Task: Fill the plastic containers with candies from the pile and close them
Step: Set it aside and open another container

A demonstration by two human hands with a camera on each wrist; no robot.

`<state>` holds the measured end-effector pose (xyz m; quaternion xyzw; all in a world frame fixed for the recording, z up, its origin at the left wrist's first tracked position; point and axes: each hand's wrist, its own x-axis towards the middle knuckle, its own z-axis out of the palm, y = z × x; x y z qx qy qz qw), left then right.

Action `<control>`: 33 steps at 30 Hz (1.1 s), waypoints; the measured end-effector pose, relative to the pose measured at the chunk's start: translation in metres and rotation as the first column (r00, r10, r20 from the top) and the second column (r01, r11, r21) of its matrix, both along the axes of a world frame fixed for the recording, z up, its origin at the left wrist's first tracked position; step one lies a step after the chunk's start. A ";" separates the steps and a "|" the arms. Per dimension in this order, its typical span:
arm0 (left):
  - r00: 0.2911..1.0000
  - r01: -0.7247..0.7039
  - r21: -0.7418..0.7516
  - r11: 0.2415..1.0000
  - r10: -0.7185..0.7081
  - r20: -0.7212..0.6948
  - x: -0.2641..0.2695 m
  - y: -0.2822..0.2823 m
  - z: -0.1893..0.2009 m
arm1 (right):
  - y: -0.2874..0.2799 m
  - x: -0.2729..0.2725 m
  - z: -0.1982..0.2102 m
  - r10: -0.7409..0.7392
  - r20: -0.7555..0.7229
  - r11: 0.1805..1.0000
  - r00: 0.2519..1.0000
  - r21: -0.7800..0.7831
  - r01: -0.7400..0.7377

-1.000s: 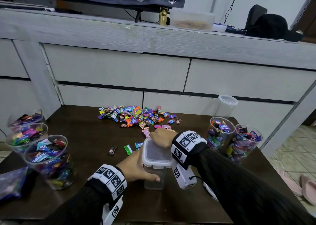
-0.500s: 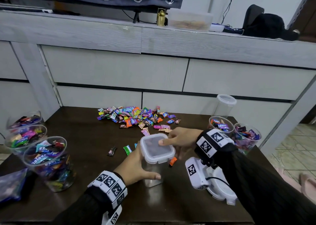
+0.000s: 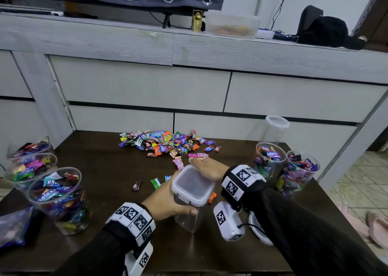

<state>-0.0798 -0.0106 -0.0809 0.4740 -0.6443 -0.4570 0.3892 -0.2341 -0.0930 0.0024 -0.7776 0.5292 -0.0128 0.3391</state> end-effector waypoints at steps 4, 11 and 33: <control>0.996 -0.028 -0.008 1.000 0.027 -0.081 -0.005 0.000 -0.011 | 0.001 0.006 -0.005 0.004 -0.013 0.999 1.000 -0.053 -0.005; 0.994 -0.070 -0.070 0.995 0.075 0.076 -0.007 0.003 -0.011 | -0.002 -0.002 -0.002 0.037 0.096 0.955 0.995 -0.296 -0.007; 0.978 -0.002 -0.052 0.999 0.012 0.209 0.004 0.004 -0.015 | 0.007 -0.023 -0.010 -0.142 0.260 0.988 0.955 0.101 0.120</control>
